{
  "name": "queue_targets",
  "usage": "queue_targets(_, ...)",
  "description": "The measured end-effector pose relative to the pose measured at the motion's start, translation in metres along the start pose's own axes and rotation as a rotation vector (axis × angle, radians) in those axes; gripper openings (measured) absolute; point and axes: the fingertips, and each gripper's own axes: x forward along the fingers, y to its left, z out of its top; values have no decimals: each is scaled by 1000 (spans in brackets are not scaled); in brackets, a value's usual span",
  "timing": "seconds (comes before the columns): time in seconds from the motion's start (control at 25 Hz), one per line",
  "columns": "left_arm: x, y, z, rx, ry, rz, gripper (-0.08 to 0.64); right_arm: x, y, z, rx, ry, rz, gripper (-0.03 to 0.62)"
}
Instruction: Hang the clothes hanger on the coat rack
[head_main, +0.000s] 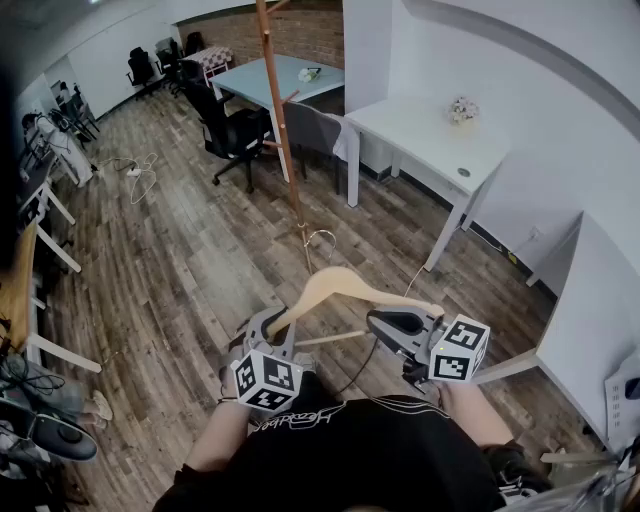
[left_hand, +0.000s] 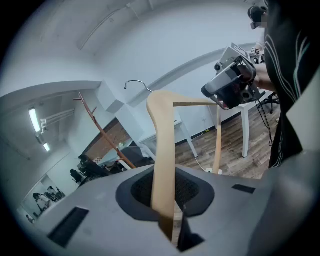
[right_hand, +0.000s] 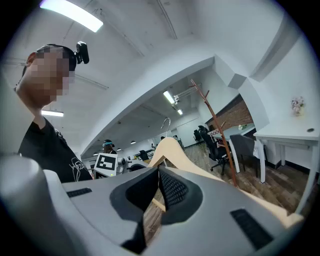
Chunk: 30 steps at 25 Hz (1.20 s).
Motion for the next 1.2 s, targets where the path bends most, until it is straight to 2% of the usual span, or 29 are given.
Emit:
queue_targets(0.28,36,29,-7,4,15,-5,43,23,-38,8,35,-21,-6,41)
queue_targets(0.56,94,87,-19,-1,29,-18,43,67,-98,18,87,-18,-29,41)
queue_targets(0.92,189,216,-15,30,13,-2,43,170,-193,52,143,-4,-28,41)
queue_targets(1.2,235,330,-7,73,-39,56,43,236,-249,90,123,-14,-68,41)
